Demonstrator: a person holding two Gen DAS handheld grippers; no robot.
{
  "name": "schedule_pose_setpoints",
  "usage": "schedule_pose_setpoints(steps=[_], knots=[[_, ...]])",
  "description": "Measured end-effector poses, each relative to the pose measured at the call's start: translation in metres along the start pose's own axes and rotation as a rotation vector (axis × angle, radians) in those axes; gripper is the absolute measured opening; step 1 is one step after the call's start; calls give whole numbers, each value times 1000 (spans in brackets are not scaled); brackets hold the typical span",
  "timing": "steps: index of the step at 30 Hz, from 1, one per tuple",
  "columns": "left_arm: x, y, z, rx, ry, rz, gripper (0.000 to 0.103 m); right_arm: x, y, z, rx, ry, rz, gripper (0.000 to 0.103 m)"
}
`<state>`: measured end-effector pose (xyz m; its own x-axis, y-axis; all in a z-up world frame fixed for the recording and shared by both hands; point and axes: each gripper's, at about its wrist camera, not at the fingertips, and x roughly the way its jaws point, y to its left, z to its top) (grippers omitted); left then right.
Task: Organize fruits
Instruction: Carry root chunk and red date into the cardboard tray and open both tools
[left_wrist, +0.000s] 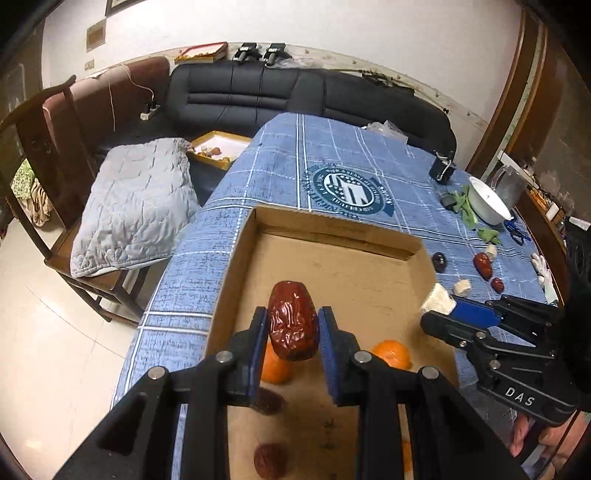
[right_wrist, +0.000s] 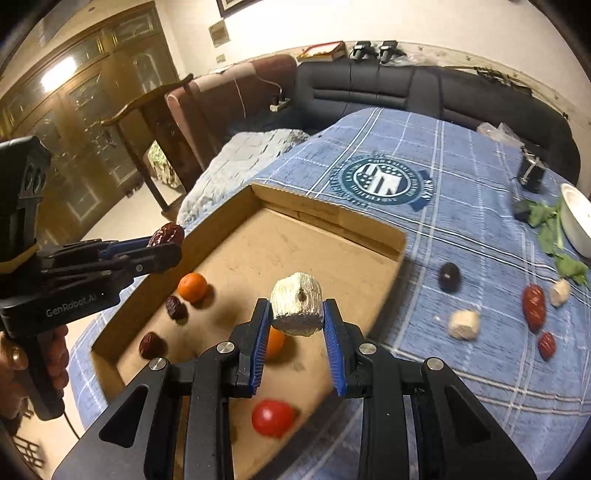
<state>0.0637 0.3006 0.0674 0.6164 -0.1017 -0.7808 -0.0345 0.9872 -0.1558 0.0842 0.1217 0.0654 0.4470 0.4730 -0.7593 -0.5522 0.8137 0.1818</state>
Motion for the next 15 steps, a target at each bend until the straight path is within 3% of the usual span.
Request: schedule_pose_setpoints(steps=[15], knots=[[54,9,10,12,99,-16,30,57,0,14,1,94,-33,28]])
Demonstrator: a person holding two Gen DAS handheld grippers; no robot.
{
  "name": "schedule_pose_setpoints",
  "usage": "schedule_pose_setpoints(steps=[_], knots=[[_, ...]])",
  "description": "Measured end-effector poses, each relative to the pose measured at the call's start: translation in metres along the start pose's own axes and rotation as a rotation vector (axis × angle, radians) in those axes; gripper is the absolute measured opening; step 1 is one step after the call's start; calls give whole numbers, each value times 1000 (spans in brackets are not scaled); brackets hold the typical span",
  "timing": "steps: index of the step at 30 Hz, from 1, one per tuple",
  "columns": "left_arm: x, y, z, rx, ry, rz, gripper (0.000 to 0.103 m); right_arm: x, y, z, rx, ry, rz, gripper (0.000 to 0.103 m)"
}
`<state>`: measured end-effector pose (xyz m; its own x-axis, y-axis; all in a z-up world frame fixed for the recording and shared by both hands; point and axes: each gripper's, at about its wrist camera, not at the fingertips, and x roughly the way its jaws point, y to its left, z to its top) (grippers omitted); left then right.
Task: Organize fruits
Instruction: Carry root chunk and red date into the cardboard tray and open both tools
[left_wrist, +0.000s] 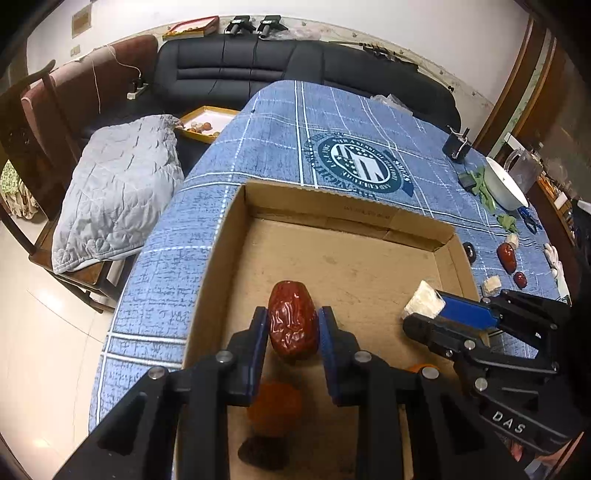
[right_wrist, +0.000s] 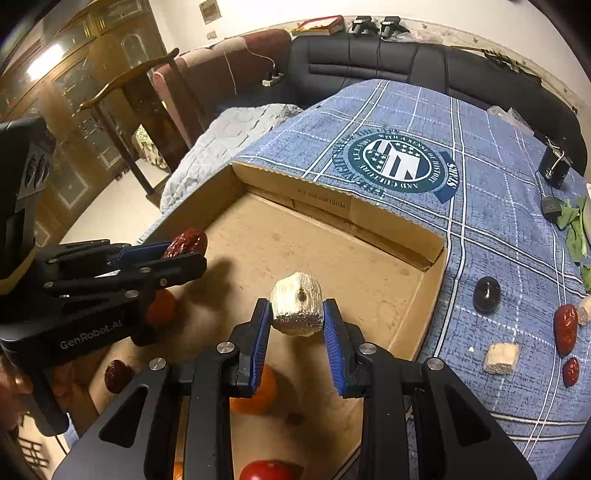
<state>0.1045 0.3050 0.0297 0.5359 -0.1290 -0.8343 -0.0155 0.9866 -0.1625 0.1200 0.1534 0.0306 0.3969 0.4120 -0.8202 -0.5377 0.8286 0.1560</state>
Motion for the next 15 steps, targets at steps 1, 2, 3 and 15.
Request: schedule_pose_setpoints(steps=[1,2,3,15], knots=[[1,1,1,0,3,-1,30,3,1,1,-5,5,-3,28],[3,1,1,-1,8,0,30,4,1,2,-7,8,-3,28],[5,2,1,-3,12,0,30,5,1,2,-10,11,-4,28],[11,1,2,7,25,34,32,15,1,1,-15,33,-7,30]])
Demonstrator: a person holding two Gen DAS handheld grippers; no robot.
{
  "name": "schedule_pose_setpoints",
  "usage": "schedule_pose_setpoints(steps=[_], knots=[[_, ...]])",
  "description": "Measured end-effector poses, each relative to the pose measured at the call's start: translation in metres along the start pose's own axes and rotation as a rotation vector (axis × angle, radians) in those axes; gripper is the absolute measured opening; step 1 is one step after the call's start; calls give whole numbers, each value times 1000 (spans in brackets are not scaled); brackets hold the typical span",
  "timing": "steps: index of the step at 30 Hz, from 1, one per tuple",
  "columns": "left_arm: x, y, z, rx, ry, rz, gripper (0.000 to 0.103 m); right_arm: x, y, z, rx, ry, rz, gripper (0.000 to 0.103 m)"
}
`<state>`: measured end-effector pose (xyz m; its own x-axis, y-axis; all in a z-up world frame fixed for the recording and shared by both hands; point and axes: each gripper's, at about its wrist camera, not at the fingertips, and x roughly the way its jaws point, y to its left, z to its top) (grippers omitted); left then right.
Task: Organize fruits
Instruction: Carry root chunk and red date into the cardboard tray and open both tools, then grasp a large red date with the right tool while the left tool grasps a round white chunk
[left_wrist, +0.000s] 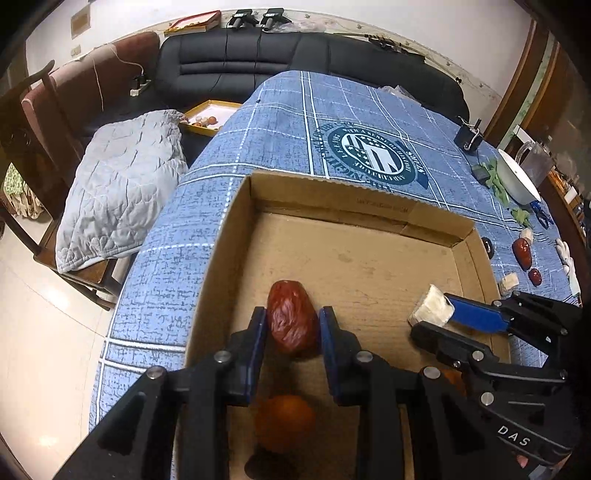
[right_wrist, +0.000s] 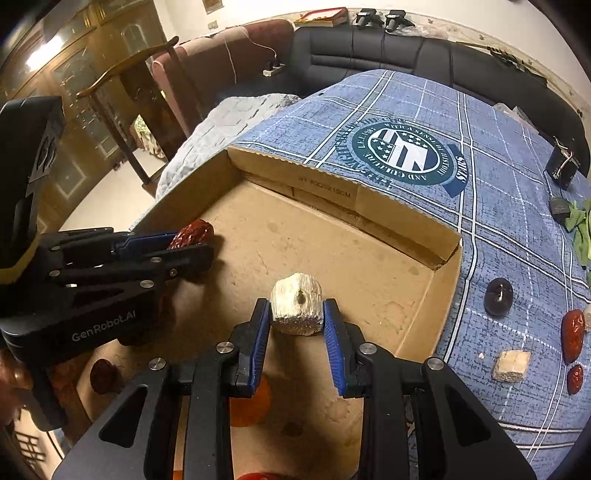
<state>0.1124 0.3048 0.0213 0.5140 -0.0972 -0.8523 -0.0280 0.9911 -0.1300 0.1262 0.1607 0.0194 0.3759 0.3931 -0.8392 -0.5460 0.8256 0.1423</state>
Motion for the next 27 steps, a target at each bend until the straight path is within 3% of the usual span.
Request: schedule_pose_setpoints(steps=[7,11,15,23,27], knots=[[-8,-1,-7,-1,-10,13,41,-7,-11,-6,38,4,0,32],[-20,-3,-11,0,-40,32,57,-18,-14,-10,47,-3,-10,32],[-35,-6,-17,7,-78,49,65,-30,-15,-18,71,-7,-8,33],[-58,-24,-28,60,-128,64,74,-72,-10,-48,104,-44,5,36],[-66,-37,-33,65,-133,71,76,-84,-20,-70,133,-32,-10,46]])
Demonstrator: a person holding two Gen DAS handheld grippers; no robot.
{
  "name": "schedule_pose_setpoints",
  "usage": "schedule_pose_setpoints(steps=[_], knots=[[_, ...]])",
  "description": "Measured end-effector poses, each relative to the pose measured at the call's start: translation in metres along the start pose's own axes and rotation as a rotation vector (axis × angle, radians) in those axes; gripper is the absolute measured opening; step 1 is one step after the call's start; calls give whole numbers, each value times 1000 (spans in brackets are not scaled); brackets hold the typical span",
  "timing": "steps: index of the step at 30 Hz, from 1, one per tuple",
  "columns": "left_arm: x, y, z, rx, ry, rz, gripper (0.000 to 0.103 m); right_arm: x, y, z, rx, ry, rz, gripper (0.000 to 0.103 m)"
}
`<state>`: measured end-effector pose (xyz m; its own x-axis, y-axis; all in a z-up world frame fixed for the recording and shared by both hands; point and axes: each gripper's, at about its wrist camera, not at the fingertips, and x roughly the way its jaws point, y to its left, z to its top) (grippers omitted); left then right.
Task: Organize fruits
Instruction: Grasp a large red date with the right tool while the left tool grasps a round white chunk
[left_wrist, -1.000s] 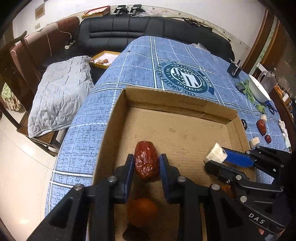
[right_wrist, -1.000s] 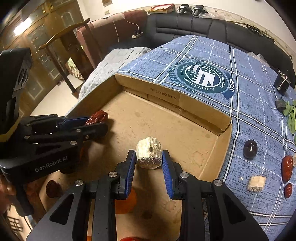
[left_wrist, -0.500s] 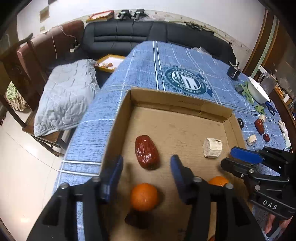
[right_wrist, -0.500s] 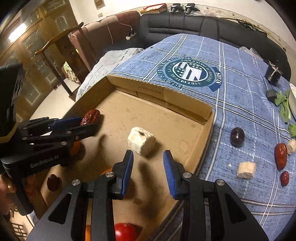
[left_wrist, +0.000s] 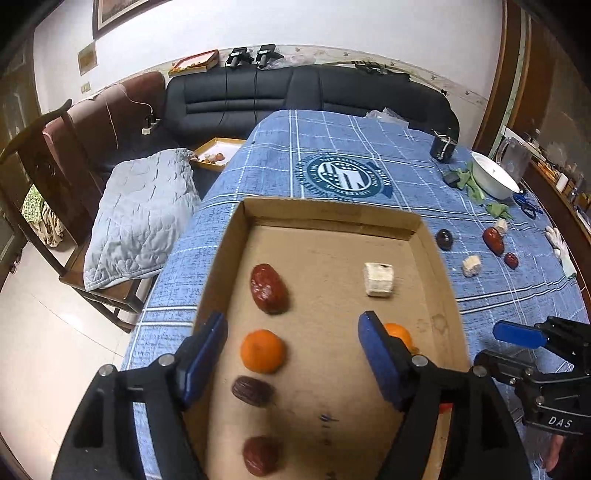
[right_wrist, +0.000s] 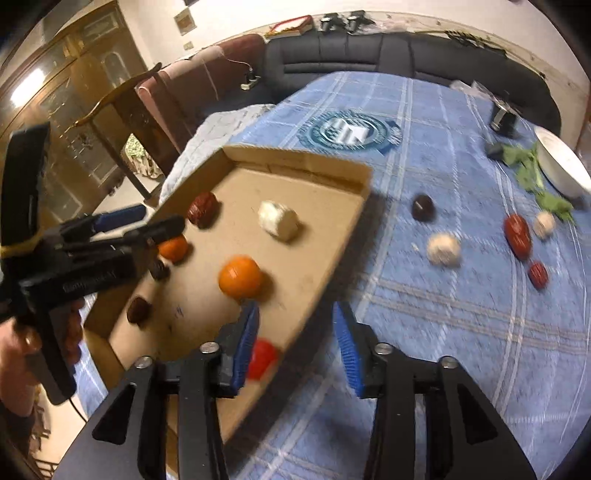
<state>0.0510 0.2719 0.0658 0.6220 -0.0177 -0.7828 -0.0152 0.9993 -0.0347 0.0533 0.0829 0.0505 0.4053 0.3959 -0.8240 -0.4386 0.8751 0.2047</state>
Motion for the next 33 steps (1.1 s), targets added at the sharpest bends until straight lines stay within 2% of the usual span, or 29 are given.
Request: schedule_pose_setpoints(steps=[6,12,15,19,23,24,29,31,33], knots=[[-12,-30,-8,-5,8,8,80,-16,-44,-25,50,-2,-48,51],[-20,-75,-12,17,14,-14,83,-33,-112,-30,106,-20,-112,51],[-23,-100,-10,31,14,-33,84,-37,-152,-19,138,-39,-134,51],[-20,-132,-5,60,20,-44,84,-32,-182,5,139,-55,-117,51],[-13,-156,2,88,31,-34,85,-10,-195,31,100,-44,-97,51],[-11,-161,3,94,35,-32,85,-6,-197,32,94,-38,-109,51],[3,-175,12,106,58,-27,85,10,-207,47,78,-36,-56,51],[9,-179,15,102,71,-29,85,19,-206,51,44,-15,-62,49],[16,-183,19,95,82,-38,85,27,-204,53,10,2,-63,28]])
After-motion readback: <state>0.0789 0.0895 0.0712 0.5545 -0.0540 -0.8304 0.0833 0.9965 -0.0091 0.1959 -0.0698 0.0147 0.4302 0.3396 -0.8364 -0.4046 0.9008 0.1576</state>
